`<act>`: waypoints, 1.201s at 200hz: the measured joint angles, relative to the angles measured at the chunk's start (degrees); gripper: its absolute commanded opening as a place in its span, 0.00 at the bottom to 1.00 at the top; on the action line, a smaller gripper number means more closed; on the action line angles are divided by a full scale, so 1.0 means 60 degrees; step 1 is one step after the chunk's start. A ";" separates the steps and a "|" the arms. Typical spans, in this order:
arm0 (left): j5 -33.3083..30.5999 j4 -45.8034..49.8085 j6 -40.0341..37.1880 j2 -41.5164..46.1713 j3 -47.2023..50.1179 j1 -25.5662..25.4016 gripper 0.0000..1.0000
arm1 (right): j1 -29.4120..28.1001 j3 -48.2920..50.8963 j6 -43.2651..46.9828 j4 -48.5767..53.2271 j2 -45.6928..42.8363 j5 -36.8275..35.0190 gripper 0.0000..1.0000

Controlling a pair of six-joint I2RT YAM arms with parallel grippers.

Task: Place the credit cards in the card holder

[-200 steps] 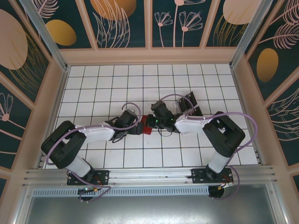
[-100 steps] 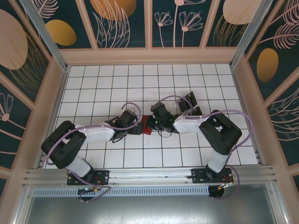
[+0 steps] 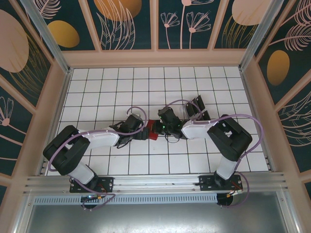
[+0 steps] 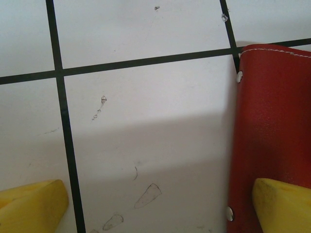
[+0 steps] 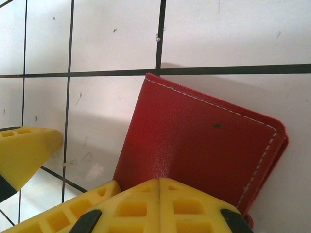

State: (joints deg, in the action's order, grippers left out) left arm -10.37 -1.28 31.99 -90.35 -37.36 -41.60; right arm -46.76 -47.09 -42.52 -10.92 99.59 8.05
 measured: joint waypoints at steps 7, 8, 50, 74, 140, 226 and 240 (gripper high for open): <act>-0.0004 0.0000 0.0000 0.0000 0.0000 -0.0007 0.98 | 0.0004 0.0018 0.0000 0.0011 -0.0036 -0.0004 0.00; -0.0004 0.0000 0.0000 0.0000 0.0000 -0.0007 0.98 | 0.0004 0.0018 0.0000 0.0011 -0.0040 -0.0004 0.00; -0.0025 0.0000 0.0000 -0.0018 -0.0018 -0.0007 0.98 | 0.0058 0.0022 0.0004 0.0073 -0.0160 -0.0025 0.00; -0.0036 0.0000 0.0000 -0.0025 -0.0025 -0.0018 0.99 | 0.0084 0.0022 0.0000 0.0069 -0.0160 -0.0051 0.00; -0.0047 0.0000 0.0000 -0.0036 -0.0025 -0.0033 0.98 | 0.0175 0.0022 0.0000 0.0029 -0.0066 -0.0076 0.00; -0.0102 0.0000 0.0000 -0.0069 -0.0055 -0.0051 0.98 | 0.0142 0.0022 -0.0004 -0.0393 0.0182 -0.0080 0.00; -0.0102 0.0000 0.0000 -0.0076 -0.0062 -0.0055 0.99 | 0.0124 0.0022 -0.0004 -0.0397 0.0182 -0.0109 0.00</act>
State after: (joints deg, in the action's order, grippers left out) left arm -10.98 -1.28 31.99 -90.80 -37.74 -41.93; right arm -46.02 -46.96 -42.54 -13.30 100.68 7.40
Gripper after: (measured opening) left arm 0.985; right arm 0.046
